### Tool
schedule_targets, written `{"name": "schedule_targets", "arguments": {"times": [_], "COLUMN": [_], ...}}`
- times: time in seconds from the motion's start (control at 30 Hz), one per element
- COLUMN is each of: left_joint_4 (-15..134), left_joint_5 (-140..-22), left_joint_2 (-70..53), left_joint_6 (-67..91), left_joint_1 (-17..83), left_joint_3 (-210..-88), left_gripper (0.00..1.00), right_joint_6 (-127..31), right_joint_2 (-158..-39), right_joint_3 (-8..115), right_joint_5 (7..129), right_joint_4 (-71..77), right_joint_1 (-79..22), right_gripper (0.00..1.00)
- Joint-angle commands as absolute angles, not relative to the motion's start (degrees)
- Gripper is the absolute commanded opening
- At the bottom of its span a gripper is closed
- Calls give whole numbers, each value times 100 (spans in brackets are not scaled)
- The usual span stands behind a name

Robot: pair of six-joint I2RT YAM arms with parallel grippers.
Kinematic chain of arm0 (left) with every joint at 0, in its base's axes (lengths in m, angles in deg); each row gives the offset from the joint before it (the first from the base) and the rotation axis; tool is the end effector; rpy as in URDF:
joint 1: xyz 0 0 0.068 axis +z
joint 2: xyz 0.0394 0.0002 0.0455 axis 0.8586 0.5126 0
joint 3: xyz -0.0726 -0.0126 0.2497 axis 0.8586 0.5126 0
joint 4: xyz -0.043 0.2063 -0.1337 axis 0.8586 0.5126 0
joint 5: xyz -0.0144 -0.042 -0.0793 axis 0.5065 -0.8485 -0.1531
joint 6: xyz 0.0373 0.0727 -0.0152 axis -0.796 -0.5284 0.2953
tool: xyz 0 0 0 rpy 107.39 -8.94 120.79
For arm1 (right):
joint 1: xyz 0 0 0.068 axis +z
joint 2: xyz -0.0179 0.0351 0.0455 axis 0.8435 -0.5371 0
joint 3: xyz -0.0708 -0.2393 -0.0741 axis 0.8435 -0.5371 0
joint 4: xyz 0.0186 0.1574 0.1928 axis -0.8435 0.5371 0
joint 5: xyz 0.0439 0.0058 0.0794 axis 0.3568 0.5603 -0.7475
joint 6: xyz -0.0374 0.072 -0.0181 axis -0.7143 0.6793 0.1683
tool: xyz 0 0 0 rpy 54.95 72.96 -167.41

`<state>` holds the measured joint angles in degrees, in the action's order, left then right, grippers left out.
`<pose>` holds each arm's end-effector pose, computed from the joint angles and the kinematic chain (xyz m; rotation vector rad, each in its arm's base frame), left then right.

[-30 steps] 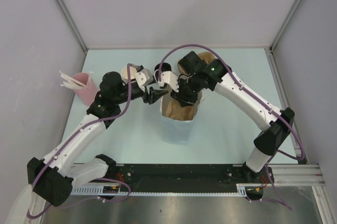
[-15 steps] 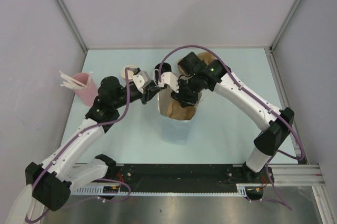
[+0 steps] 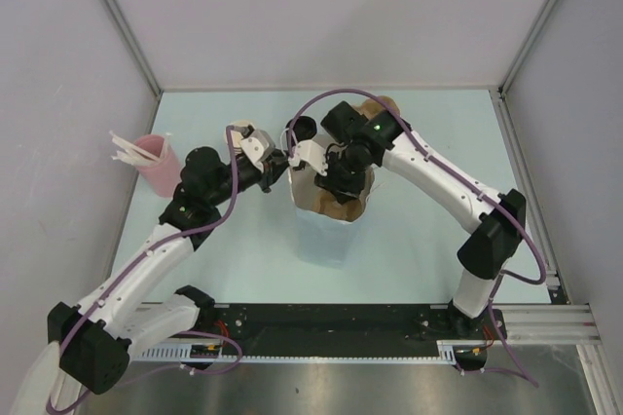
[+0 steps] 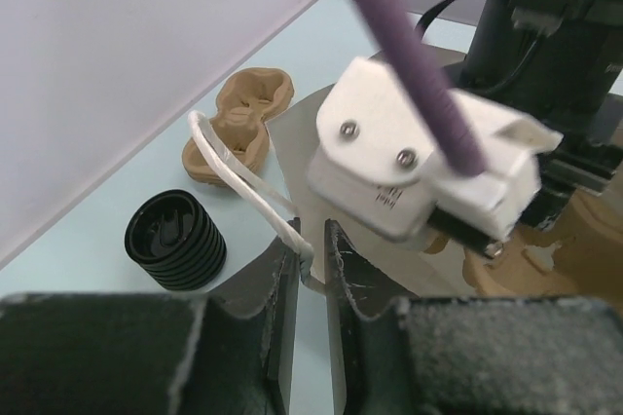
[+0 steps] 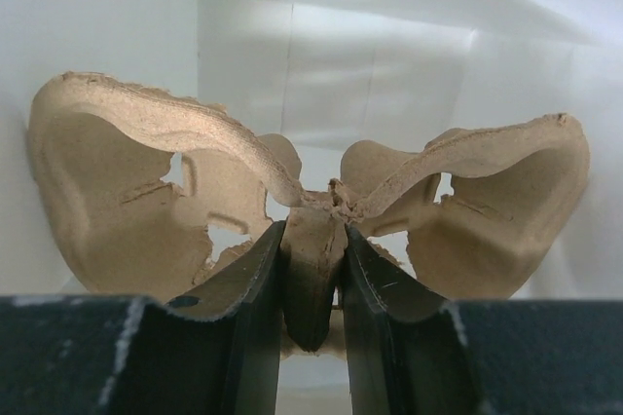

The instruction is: Pack the takeout coffee

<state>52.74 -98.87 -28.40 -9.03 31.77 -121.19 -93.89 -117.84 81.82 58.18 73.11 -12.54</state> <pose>0.2130 -0.1464 0.3303 0.8421 1.4024 -0.6116 0.2325 0.2627 0.2997 -1.8911 1.9745 0.4392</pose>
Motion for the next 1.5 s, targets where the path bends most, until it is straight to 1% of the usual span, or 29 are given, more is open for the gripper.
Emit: {"name": "schedule_targets", "arguments": {"times": [0.0,0.27,0.63,1.13,1.47], "left_joint_4": [4890,4793,4732,4661,4652], "left_joint_5": [-9757,-9617,-9152,-8914,-9010], "left_joint_2": [-3009,-3079,-3097,-3097,-3106], "left_joint_6": [-646,-514,-434,-364,-355], "left_joint_1": [3244,3324,3412,3482,3499], "left_joint_3": [-12051,-11981,-11954,-11928,-11937], "left_gripper": [21,18,10,9,9], "right_joint_6": [-9353,-9415,-9468,-9520,-9511], "right_joint_2": [-12034,-12166,-12289,-12605,-12799], "right_joint_3": [8608,8776,8741,8741,8741], "right_joint_5": [6064,6179,6311,6592,6575], "right_joint_4": [7873,8033,8182,8419,8446], "right_joint_1": [-1234,-1137,-1120,-1067,-1084], "right_gripper": [31,30,29,27,27]}}
